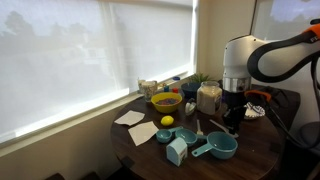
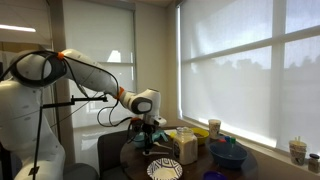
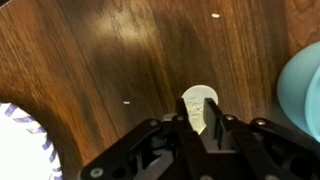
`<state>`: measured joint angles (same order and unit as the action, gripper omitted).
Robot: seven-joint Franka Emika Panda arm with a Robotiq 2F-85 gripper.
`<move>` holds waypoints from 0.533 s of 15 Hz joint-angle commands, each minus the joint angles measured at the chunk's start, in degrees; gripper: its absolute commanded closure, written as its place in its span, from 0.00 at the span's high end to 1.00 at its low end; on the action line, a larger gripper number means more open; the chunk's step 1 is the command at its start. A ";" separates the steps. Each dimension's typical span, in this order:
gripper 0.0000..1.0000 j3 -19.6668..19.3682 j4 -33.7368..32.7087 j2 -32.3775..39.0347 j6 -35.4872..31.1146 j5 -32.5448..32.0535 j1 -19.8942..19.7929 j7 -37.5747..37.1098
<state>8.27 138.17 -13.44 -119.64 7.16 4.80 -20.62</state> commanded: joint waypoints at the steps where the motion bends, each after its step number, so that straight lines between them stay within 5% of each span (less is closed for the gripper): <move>1: 0.57 0.48 -0.05 0.22 -1.44 -0.87 -0.01 -1.46; 8: 1.00 0.73 -0.97 -2.82 -1.13 -4.33 -0.63 -3.25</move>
<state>8.27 137.75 -13.91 -120.84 5.63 4.71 -21.46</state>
